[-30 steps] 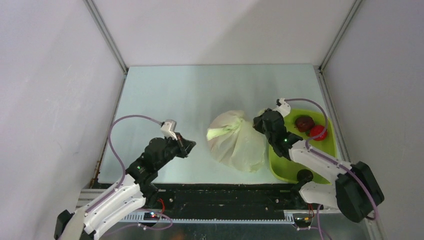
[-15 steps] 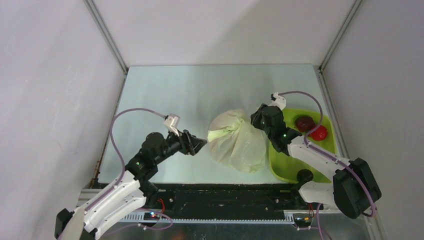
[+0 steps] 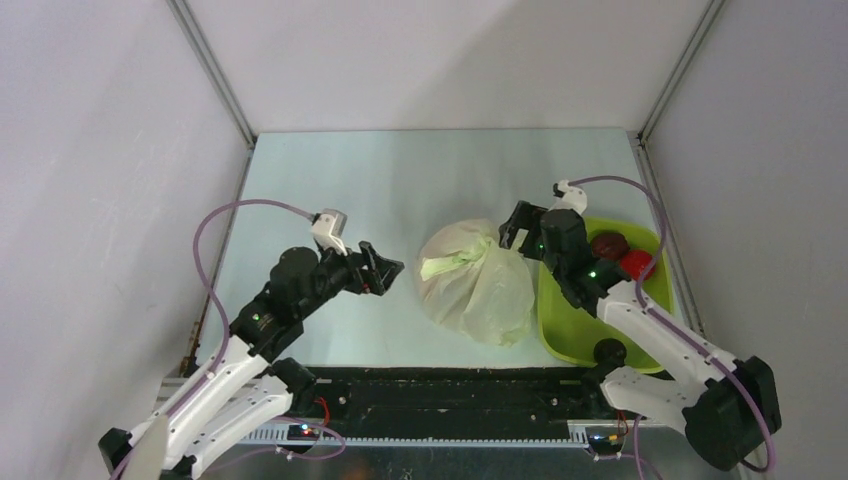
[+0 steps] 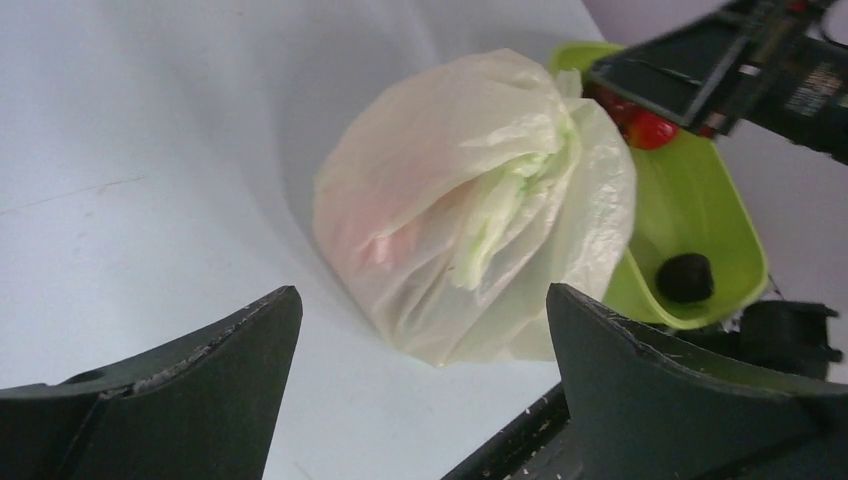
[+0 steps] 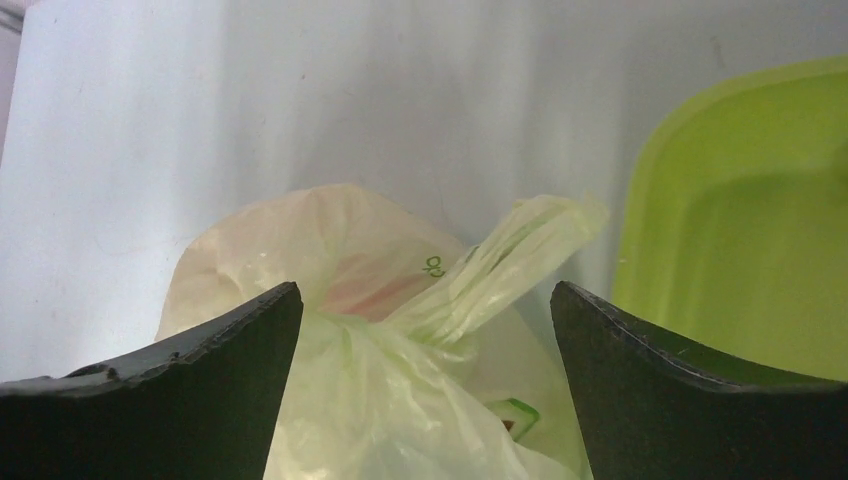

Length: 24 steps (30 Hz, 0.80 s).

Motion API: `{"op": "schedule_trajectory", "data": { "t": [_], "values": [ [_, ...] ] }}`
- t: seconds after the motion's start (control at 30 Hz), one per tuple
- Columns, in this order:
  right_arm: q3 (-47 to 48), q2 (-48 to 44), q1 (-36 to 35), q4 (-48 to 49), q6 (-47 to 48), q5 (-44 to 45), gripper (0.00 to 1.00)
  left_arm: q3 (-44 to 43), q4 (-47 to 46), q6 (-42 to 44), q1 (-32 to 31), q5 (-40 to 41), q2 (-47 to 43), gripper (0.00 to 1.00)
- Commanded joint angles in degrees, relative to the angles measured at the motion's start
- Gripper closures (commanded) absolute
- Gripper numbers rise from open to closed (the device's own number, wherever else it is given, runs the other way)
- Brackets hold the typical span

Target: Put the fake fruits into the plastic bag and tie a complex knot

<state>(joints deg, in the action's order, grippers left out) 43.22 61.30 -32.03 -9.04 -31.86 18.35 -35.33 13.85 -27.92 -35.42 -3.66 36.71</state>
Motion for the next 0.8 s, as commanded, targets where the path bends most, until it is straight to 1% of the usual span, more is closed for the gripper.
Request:
{"op": "schedule_trajectory", "data": {
  "t": [0.0,0.1,0.23,0.37,0.47,0.6,0.67,0.77],
  "values": [
    [2.66,-5.69,3.26,-6.24,4.88,-0.11,0.01,-4.13,7.20,2.43,2.12,7.39,-0.01,0.01],
    [2.66,-8.63,7.94,-8.56,6.84,-3.24,0.01,-5.39,10.38,2.91,5.50,8.17,0.05,0.01],
    [2.66,-13.93,12.37,-12.65,10.16,-3.61,0.01,-6.92,13.52,4.94,9.08,10.70,-1.56,0.01],
    [2.66,-20.59,15.25,-14.79,14.81,-2.51,0.01,-9.80,15.88,9.45,9.72,17.97,-5.40,0.01],
    [2.66,-27.19,15.50,-14.51,18.08,-0.61,0.01,-11.84,15.39,13.26,9.75,20.64,-8.76,0.01],
    [1.37,-35.36,15.51,-11.51,24.17,0.38,0.01,-13.72,14.72,17.87,9.74,26.74,-13.14,0.01],
    [-0.29,-39.30,15.57,-8.35,26.87,0.69,0.01,-13.23,13.82,19.03,9.71,30.23,-15.26,0.01],
    [-2.59,-44.71,15.40,-7.01,28.87,1.21,0.01,-10.97,11.76,19.76,9.72,34.19,-19.15,0.01]
  ]
}}
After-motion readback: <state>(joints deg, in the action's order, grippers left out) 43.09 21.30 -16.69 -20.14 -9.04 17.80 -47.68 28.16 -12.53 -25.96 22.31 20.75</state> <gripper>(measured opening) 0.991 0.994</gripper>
